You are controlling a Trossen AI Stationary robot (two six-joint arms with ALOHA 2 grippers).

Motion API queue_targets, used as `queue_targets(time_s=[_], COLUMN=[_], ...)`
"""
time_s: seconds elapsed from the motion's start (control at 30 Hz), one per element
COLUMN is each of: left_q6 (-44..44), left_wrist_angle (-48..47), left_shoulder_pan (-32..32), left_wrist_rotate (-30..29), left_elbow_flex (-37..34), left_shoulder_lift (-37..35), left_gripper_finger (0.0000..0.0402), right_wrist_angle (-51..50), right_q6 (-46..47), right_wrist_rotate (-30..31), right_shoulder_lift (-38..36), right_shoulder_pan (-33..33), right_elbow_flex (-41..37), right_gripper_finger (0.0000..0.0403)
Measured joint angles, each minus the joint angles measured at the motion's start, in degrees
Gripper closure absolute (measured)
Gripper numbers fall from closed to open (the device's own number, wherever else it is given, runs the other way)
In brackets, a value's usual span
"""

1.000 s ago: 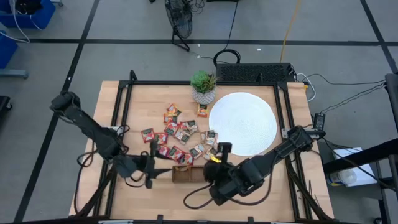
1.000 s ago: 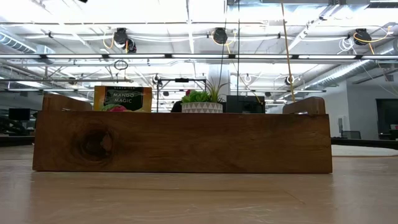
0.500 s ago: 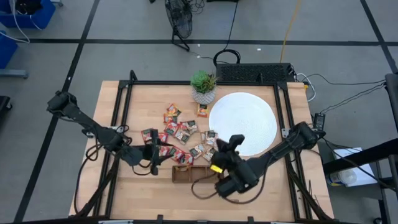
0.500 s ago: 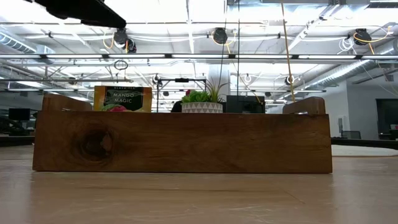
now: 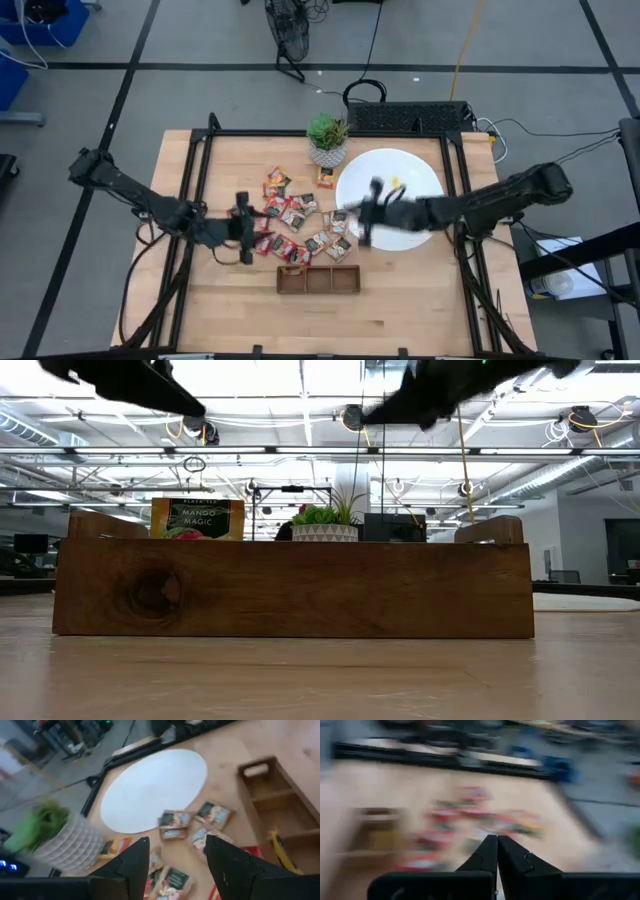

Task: Pick & Place Tea
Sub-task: Put the orange tea bag into the left section of the wooden organizer

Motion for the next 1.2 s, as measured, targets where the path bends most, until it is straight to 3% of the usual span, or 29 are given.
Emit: queue_targets(time_s=[0.1, 0.3, 0.43, 0.6, 0.87, 1.2], left_q6=[-0.76, 5.06, 5.52, 1.00, 0.16, 0.16], left_wrist_angle=[-2.16, -0.37, 0.70, 0.59, 0.59, 0.59], left_shoulder_pan=[2.21, 7.72, 10.29, 11.44, 11.54, 11.52], left_wrist_rotate=[2.32, 8.41, 8.33, 7.92, 7.90, 7.86], left_elbow_flex=[0.00, -1.05, -1.25, -1.25, -1.25, -1.25], left_shoulder_lift=[-5.51, -14.58, -16.90, -17.13, -17.13, -17.13], left_gripper_finger=[0.0206, 0.0206, 0.0206, 0.0206, 0.0206, 0.0206], right_wrist_angle=[-9.29, -27.39, -34.04, -39.35, -40.90, -39.95], right_q6=[-1.18, 4.73, 0.67, -7.18, -10.91, -5.71], right_wrist_rotate=[-0.39, -15.96, -21.29, -21.29, -21.43, -25.82], right_shoulder_lift=[-0.72, 7.25, 17.34, 29.56, 40.36, 40.53], right_shoulder_pan=[-7.94, -21.49, -24.91, -25.12, -25.87, -26.91], right_elbow_flex=[0.79, 12.46, 21.41, 31.09, 38.98, 39.85], right_gripper_finger=[0.0400, 0.0332, 0.0257, 0.0190, 0.0197, 0.0196])
